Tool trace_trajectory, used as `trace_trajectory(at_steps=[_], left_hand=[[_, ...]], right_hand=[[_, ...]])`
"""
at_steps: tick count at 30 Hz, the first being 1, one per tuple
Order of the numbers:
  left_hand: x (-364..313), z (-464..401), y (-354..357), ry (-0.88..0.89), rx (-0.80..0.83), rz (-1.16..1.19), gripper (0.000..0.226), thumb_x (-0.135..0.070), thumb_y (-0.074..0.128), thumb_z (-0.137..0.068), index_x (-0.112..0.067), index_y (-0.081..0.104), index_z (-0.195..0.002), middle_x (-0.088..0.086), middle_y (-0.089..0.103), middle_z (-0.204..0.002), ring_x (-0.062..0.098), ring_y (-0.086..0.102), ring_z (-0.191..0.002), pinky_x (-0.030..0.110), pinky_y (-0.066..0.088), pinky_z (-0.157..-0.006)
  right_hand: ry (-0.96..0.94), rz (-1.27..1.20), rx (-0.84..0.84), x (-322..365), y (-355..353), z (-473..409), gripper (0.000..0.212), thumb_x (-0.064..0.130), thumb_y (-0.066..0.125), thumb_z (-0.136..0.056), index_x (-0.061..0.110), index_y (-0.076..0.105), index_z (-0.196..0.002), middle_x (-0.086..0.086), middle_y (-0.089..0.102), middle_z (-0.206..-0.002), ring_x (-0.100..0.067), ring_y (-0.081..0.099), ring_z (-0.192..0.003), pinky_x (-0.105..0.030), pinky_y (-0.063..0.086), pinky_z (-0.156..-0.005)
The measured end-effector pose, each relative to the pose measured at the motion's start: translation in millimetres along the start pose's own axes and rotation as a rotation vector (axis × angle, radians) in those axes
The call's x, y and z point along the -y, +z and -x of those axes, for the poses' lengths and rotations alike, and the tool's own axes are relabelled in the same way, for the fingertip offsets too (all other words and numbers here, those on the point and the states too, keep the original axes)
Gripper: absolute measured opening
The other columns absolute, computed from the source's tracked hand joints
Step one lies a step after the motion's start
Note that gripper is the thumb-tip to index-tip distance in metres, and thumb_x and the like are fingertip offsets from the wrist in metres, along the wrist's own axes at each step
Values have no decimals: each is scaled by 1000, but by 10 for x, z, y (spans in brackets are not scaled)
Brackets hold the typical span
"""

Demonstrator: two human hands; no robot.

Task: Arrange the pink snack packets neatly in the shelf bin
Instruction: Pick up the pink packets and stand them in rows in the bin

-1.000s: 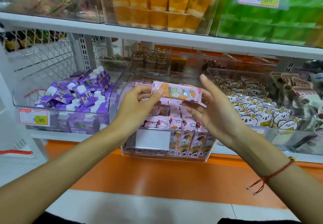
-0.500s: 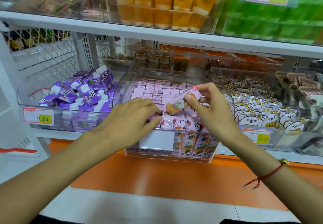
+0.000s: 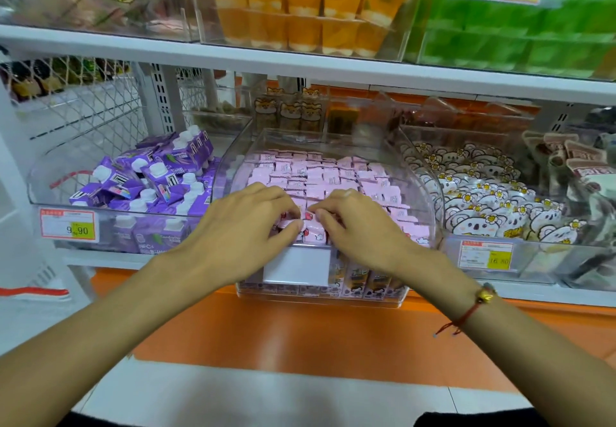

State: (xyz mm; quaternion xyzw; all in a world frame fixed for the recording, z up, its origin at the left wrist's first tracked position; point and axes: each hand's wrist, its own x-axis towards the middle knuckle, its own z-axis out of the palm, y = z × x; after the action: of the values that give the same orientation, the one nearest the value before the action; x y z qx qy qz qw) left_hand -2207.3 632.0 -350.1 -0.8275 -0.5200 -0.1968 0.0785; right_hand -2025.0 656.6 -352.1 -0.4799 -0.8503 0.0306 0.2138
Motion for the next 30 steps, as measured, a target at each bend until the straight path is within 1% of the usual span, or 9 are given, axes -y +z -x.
trace_trajectory(at_steps=[3,5,8,11,15,19,23,26,30], left_hand=[[2,-12,15,2,0,-10,31,-49,41,-94,-35,57,-116,-18,57,-114,6,46,-108,22,28,-67],[-2,-20,30,17,-9,1,31,-45,43,-94,-33,54,-121,-19,55,-120,6,45,-112,22,29,-70],[-43,-29,60,56,-33,108,30,-34,46,-95,-31,53,-124,-18,54,-125,6,45,-116,24,38,-79],[-83,-31,111,82,6,179,36,-42,38,-98,-35,51,-130,-20,51,-132,0,41,-121,22,38,-89],[-97,-42,167,155,72,160,42,-47,32,-98,-37,47,-136,-19,50,-134,2,42,-123,19,33,-96],[-75,-53,123,165,77,226,39,-48,36,-97,-47,43,-135,-24,50,-132,0,46,-117,21,41,-90],[-53,-45,109,172,86,241,35,-50,39,-96,-48,47,-129,-24,55,-124,0,48,-112,22,41,-88],[-66,-67,125,177,86,185,34,-50,34,-96,-45,50,-126,-18,58,-114,4,47,-110,23,40,-85],[-88,-80,134,186,78,160,33,-49,31,-97,-44,49,-124,-18,59,-110,4,48,-106,21,36,-71]], right_hand=[[61,-196,-5,-52,-132,34,26,18,49,-97,15,64,-118,3,64,-89,-11,58,-79,-29,48,-77],[85,-160,-119,-130,-250,37,25,15,52,-94,18,66,-115,6,64,-94,-9,58,-83,-28,50,-80],[139,-63,-267,-243,-365,45,20,15,56,-92,22,70,-104,9,63,-86,-6,55,-73,-25,45,-69],[142,-4,-120,-278,-295,58,18,28,61,-90,22,70,-104,7,61,-86,-5,51,-72,-21,37,-62],[156,-20,76,-295,-235,8,34,36,67,-85,19,67,-115,3,55,-92,-2,42,-68,-19,33,-64],[187,-70,83,-295,-268,-20,22,33,70,-82,20,70,-100,4,58,-85,-2,43,-62,-22,37,-62],[171,-196,35,-251,-290,16,8,24,72,-82,17,73,-78,15,52,-66,10,49,-59,-7,35,-52],[140,-221,-14,-216,-283,43,9,21,69,-84,21,68,-76,12,55,-76,3,49,-69,-8,34,-61],[216,-564,-213,-140,-376,30,6,13,62,-89,15,66,-84,8,64,-81,-1,57,-74,-11,46,-70]])
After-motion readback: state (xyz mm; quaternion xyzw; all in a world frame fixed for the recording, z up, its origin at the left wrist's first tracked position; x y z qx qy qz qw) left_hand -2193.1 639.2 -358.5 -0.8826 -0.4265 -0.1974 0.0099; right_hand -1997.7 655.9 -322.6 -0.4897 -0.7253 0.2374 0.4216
